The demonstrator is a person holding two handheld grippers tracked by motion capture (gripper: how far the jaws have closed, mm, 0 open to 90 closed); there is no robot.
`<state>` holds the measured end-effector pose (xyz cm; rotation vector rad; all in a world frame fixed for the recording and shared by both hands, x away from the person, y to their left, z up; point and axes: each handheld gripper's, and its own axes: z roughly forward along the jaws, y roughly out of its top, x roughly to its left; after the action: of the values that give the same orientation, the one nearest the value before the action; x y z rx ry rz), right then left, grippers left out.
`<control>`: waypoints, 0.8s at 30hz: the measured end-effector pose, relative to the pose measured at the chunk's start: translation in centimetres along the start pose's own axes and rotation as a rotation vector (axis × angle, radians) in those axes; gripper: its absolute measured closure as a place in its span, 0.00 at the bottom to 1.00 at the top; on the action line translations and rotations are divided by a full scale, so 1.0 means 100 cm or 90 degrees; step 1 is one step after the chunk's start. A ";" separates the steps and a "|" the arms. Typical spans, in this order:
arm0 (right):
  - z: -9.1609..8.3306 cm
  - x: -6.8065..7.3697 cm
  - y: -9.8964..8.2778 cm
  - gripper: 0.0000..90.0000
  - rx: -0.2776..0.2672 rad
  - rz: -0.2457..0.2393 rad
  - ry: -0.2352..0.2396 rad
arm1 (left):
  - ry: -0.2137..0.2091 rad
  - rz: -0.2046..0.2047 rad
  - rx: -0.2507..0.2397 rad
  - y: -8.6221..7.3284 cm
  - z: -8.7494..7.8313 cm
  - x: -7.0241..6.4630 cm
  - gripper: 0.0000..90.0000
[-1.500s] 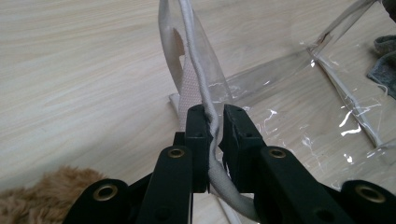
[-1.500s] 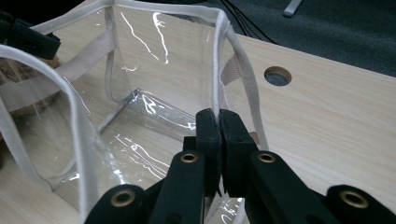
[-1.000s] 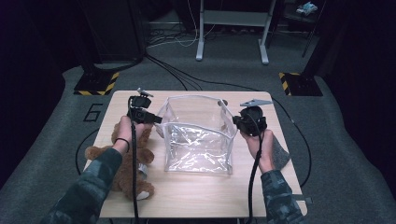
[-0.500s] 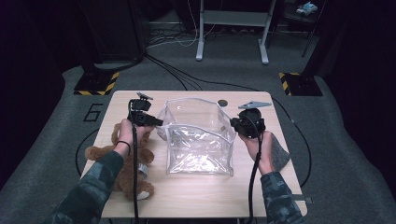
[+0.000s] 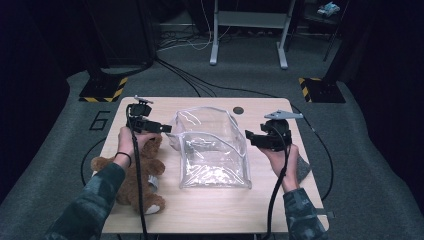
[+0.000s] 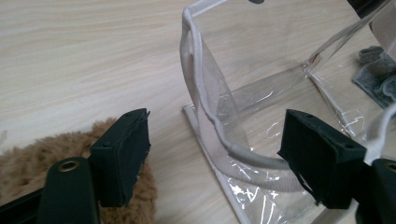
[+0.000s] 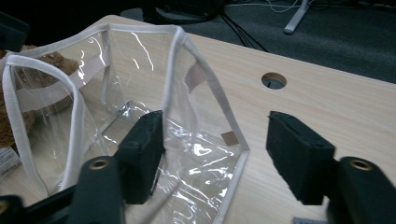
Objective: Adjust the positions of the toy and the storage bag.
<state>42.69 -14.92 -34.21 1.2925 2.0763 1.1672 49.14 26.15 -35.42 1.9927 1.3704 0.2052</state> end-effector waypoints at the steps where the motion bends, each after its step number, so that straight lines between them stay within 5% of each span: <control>1: -0.003 -0.003 -0.003 0.32 -0.003 0.003 0.001 | 0.002 0.000 -0.002 -0.001 -0.002 0.001 0.22; 8: -0.012 -0.019 -0.033 0.17 0.005 0.031 -0.004 | 0.016 -0.013 -0.019 -0.010 -0.014 0.011 0.16; 16: 0.002 -0.025 -0.083 0.10 0.026 0.066 -0.024 | 0.039 -0.026 -0.025 -0.028 -0.023 0.025 0.07; 24: 0.017 -0.017 -0.123 0.06 0.058 0.046 -0.042 | 0.065 -0.052 -0.012 -0.050 -0.029 0.039 0.00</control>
<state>38.32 -18.28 -45.45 1.4403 2.0716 1.0556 45.55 31.88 -37.33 1.9287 1.5063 0.2851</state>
